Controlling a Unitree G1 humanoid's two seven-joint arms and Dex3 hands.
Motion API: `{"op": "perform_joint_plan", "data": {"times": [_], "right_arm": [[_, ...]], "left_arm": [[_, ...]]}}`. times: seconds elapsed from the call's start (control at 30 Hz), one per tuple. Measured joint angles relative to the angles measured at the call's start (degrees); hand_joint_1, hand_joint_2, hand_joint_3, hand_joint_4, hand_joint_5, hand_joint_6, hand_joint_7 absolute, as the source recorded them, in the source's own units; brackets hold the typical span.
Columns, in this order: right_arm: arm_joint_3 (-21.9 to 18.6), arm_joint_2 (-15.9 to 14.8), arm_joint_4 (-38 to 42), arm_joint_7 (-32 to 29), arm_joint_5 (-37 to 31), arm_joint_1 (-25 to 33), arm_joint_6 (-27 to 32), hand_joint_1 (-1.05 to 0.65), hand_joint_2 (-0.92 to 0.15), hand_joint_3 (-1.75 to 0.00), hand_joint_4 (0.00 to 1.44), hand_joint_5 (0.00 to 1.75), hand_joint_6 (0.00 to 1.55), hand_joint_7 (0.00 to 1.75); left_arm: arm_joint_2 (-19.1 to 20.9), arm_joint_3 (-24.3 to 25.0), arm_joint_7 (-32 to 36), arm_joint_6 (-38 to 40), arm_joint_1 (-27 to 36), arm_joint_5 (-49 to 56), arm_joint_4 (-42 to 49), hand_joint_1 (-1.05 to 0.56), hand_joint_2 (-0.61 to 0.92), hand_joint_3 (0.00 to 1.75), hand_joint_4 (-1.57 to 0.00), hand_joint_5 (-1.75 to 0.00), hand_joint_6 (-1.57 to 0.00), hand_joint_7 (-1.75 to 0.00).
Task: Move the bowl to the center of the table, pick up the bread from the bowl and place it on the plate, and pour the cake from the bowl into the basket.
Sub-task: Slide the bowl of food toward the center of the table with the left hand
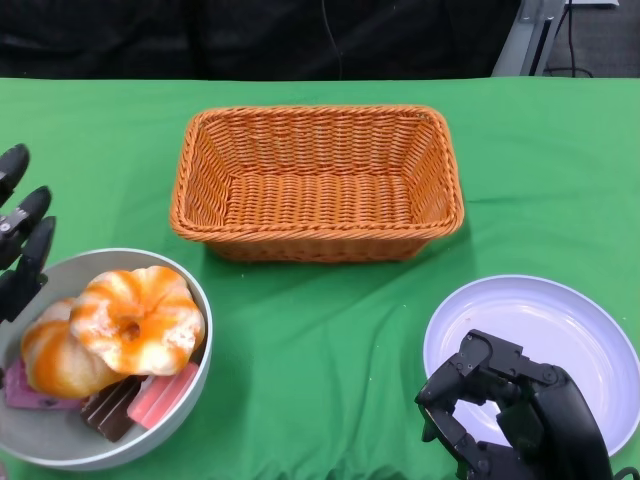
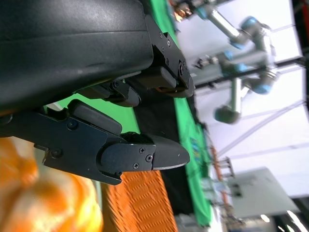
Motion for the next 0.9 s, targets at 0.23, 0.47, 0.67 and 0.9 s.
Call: {"op": "perform_joint_plan", "data": {"times": [0.23,0.47,0.67,0.9], "right_arm": [[0.0,0.0,0.2,0.2,0.1,0.0,0.0,-0.16,-0.61,-0.76,0.76,1.51,0.71,1.23],[-0.1,0.0,0.3,0.2,0.1,0.0,-0.2,-0.15,-0.62,-0.74,0.76,1.51,0.71,1.23],[-0.1,0.0,0.3,0.1,-0.4,-0.1,-0.4,-0.14,-0.62,-0.77,0.77,1.51,0.71,1.24],[-0.1,0.1,0.3,0.0,-0.7,-0.1,-0.4,-0.14,-0.63,-0.74,0.76,1.52,0.72,1.22]], "left_arm": [[1.9,-0.3,8.0,1.5,-1.5,4.2,5.1,-0.74,0.92,0.68,-0.47,0.0,-0.42,0.0],[3.1,-0.5,13.0,4.8,-2.4,6.5,6.5,-0.71,0.92,0.71,-0.51,-0.02,-0.44,-0.01],[4.4,-1.8,14.3,9.5,-2.6,8.1,7.1,-0.68,0.92,0.68,-0.52,-0.02,-0.45,-0.01],[4.6,-1.3,11.6,17.5,-4.3,5.4,8.6,-0.72,0.92,0.69,-0.54,-0.03,-0.47,-0.02]]}}
